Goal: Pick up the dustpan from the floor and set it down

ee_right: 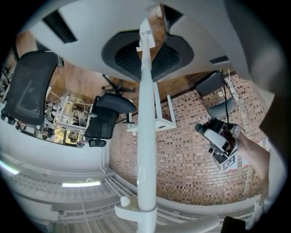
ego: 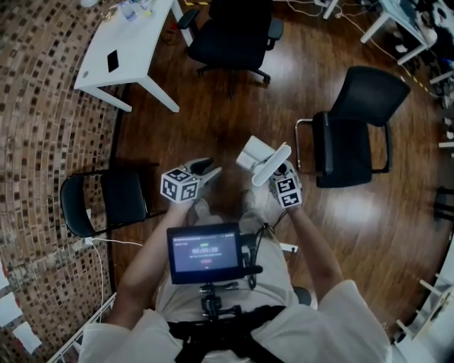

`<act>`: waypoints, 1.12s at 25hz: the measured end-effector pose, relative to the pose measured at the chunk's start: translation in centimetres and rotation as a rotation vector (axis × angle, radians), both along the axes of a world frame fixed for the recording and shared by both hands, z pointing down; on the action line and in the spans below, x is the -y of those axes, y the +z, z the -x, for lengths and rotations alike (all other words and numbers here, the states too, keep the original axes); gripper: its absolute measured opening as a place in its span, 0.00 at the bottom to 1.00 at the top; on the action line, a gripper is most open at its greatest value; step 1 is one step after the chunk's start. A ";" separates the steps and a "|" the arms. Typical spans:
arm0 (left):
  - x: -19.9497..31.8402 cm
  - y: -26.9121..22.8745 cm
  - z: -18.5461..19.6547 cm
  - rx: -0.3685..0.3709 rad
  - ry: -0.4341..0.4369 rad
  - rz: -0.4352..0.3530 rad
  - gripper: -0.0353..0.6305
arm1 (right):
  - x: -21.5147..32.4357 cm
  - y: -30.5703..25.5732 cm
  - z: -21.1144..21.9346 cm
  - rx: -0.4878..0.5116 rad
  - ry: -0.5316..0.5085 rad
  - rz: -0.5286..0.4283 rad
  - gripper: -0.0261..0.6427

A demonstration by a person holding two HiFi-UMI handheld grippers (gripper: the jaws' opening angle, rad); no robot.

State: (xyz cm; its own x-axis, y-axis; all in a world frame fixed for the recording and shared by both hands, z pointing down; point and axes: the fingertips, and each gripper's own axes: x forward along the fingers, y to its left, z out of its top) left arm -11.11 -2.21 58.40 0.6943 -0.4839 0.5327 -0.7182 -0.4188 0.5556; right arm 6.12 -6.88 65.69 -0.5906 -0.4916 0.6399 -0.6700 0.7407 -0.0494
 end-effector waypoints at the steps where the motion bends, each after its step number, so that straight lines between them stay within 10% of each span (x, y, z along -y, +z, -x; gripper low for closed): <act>1: 0.0 0.2 -0.2 0.006 -0.001 0.006 0.29 | 0.2 0.4 -0.2 0.001 -0.003 0.003 0.18; 28: -1.5 3.1 -3.1 0.134 0.018 0.074 0.29 | 1.4 7.9 -1.4 -0.034 -0.098 0.047 0.18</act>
